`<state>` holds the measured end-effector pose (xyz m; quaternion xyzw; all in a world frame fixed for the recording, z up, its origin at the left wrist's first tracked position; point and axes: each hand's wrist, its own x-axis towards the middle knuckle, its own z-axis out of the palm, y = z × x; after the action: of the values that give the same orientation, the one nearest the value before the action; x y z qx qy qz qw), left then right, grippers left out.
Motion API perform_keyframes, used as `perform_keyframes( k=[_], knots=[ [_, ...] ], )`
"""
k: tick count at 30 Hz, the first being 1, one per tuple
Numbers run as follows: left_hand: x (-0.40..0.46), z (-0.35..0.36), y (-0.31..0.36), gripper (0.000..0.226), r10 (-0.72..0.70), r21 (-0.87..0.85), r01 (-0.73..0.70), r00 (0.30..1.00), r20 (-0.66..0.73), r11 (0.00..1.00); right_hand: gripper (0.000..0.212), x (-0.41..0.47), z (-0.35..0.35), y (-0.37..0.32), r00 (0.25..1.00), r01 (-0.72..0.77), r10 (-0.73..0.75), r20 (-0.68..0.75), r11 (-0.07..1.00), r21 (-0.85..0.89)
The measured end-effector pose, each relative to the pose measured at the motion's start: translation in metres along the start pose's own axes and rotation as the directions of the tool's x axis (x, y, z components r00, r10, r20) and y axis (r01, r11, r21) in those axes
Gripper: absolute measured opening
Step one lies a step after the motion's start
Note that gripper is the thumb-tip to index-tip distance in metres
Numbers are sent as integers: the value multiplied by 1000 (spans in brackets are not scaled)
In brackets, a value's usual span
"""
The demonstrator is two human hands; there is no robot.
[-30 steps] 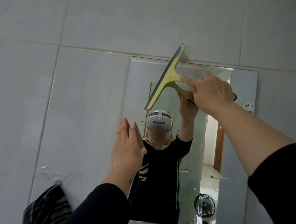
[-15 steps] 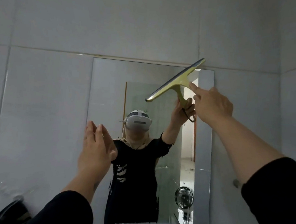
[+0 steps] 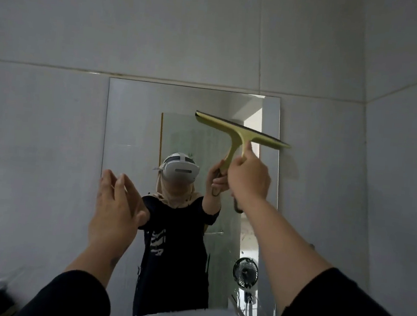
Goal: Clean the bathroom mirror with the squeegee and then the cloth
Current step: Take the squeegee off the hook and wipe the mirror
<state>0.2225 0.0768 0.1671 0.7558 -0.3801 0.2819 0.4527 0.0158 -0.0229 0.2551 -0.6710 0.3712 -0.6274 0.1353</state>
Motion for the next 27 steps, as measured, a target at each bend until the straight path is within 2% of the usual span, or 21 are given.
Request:
perform_keyframes(
  k=[5, 8, 11, 14, 17, 20, 23, 27],
  knots=[
    [-1, -4, 0, 94, 23, -19, -23, 1000, 12, 1000, 50, -35, 39, -16, 998, 46, -47, 36, 998, 35],
    [-4, -6, -5, 94, 28, -56, -30, 999, -33, 998, 49, -52, 52, -33, 991, 100, -104, 87, 994, 42],
    [-11, -7, -11, 100, -33, -96, 26, 997, -76, 995, 50, -63, 63, -52, 974, 195, -194, 120, 981, 6],
    [-13, -2, -15, 108, -92, -114, 89, 996, -19, 990, 50, -73, 75, -66, 943, 302, -296, 150, 953, -18],
    [-12, 1, -18, 113, -140, -130, 143, 990, 31, 981, 51, -76, 83, -70, 893, 422, -398, 210, 903, -81],
    [-12, 1, -20, 112, -135, -141, 138, 990, 33, 980, 51, -68, 74, -64, 859, 482, -427, 281, 860, -167],
    [-12, 1, -21, 111, -119, -144, 121, 993, 27, 982, 53, -57, 54, -53, 823, 556, -456, 339, 771, -311],
    [-12, -1, -22, 112, -122, -128, 125, 992, 34, 984, 57, -42, 31, -38, 833, 544, -413, 368, 733, -409]
  ],
)
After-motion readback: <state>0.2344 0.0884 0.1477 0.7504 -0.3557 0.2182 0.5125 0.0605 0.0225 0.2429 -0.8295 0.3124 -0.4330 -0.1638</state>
